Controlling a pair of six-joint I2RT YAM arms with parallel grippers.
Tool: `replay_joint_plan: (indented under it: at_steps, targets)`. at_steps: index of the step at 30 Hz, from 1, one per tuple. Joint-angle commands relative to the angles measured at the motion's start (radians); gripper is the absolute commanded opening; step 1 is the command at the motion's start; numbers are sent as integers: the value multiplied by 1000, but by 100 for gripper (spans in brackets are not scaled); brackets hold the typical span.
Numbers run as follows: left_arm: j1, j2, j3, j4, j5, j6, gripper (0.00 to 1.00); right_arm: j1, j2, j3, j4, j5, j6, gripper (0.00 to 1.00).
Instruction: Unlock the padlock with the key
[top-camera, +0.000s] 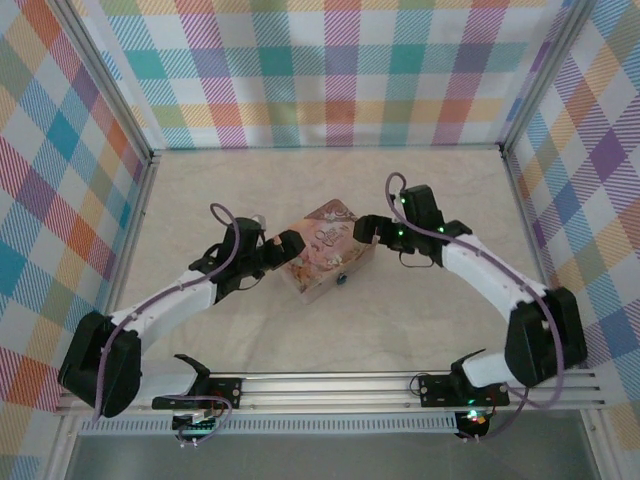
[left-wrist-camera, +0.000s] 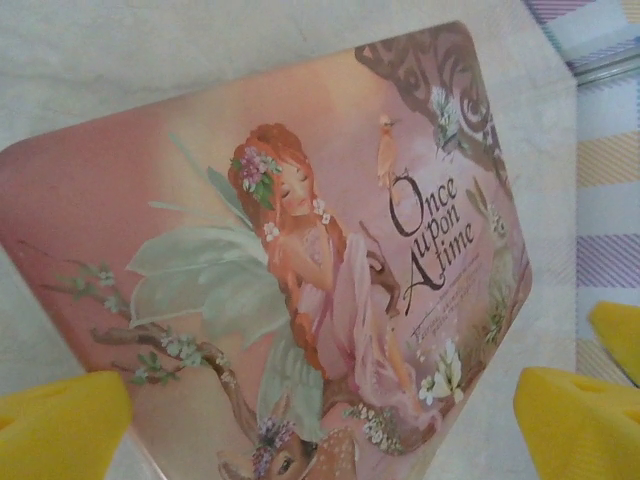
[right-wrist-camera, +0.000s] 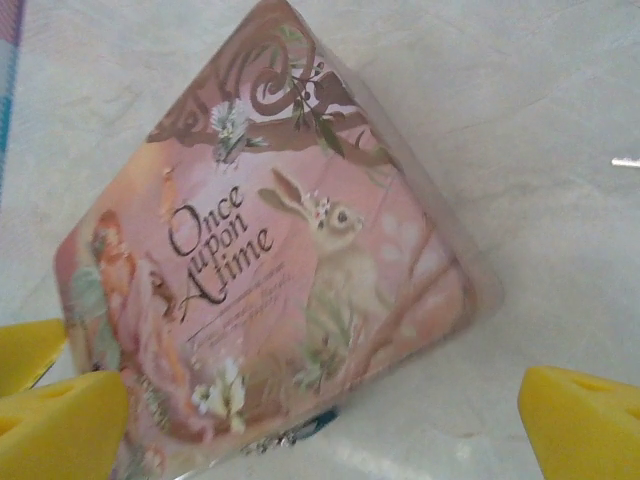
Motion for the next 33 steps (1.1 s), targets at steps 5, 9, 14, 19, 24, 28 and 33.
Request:
replay_joint_plan:
  at_steps: [5, 9, 14, 19, 24, 28, 33]
  targets:
    - [-16, 100, 66, 66, -7, -3, 100, -18, 207, 133, 24, -126, -72, 93]
    - [-16, 154, 128, 44, -16, 35, 100, -16, 197, 80, 71, -154, -39, 89]
    - [-15, 250, 225, 23, 2, 74, 100, -1, 92, -42, 100, -164, -3, 86]
    - [-9, 325, 308, -7, -2, 104, 100, 10, -22, -142, 103, -145, 21, 85]
    - [18, 353, 353, -38, -26, 117, 100, 10, -80, -132, 37, -55, -1, 88]
    - [31, 318, 334, -50, -36, 120, 100, 3, -143, -106, -40, 58, -5, 92]
    - [33, 285, 296, -61, -27, 120, 100, -32, -157, -104, -79, 124, -8, 93]
